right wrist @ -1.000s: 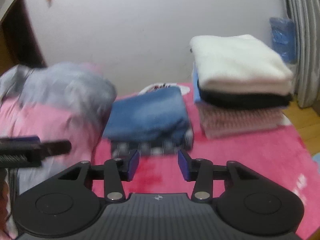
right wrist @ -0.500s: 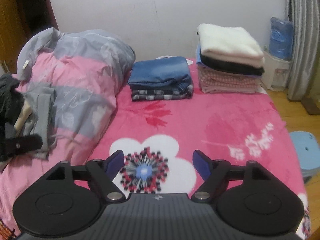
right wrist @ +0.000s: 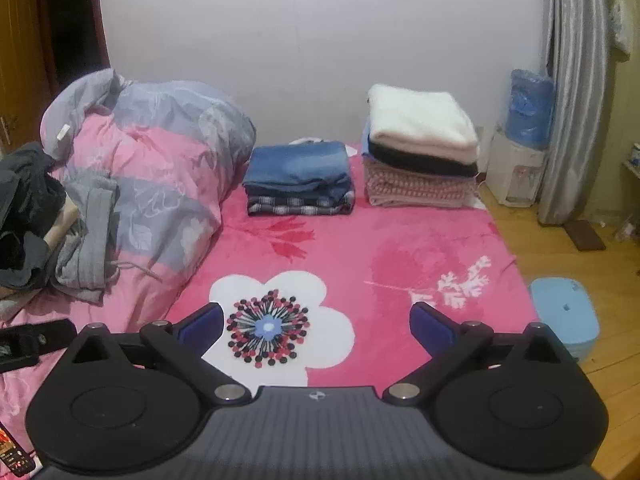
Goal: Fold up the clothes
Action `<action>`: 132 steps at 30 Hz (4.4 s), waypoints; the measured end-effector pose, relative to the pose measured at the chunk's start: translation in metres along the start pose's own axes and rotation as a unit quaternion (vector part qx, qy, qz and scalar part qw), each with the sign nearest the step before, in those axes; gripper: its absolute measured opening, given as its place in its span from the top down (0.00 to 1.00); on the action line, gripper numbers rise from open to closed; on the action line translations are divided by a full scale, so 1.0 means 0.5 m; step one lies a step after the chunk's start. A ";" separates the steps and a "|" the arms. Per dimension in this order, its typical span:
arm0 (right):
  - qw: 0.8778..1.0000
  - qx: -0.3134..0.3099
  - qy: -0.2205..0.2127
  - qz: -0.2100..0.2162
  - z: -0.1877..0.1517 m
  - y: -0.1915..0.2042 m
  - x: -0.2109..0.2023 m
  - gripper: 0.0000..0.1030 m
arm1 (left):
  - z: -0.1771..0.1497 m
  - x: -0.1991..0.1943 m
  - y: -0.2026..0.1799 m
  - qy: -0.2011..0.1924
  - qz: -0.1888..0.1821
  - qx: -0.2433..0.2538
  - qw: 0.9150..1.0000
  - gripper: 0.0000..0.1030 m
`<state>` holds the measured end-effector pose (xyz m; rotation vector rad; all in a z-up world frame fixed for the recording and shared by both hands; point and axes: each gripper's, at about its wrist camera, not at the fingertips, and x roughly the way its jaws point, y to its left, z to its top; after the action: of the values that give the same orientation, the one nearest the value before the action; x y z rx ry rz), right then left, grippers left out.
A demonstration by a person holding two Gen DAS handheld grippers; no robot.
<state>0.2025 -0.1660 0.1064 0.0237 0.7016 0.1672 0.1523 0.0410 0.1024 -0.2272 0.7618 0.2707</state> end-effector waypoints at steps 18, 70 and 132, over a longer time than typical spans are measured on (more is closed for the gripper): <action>0.996 -0.053 -0.067 -0.031 0.044 0.006 -0.127 0.00 | 0.048 -0.135 -0.061 -0.085 0.022 0.110 0.990 0.00; 0.995 -0.039 -0.019 -0.092 0.046 0.011 -0.139 0.00 | 0.042 -0.152 -0.036 -0.053 -0.044 0.044 0.997 0.00; 0.993 -0.063 0.021 -0.096 0.024 0.047 -0.113 0.00 | 0.023 -0.117 -0.052 -0.009 -0.063 0.070 0.996 0.00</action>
<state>0.1643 -0.1517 0.1536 -0.1683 0.7295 0.0270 0.1276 0.0109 0.1546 -0.1392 0.7420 0.0990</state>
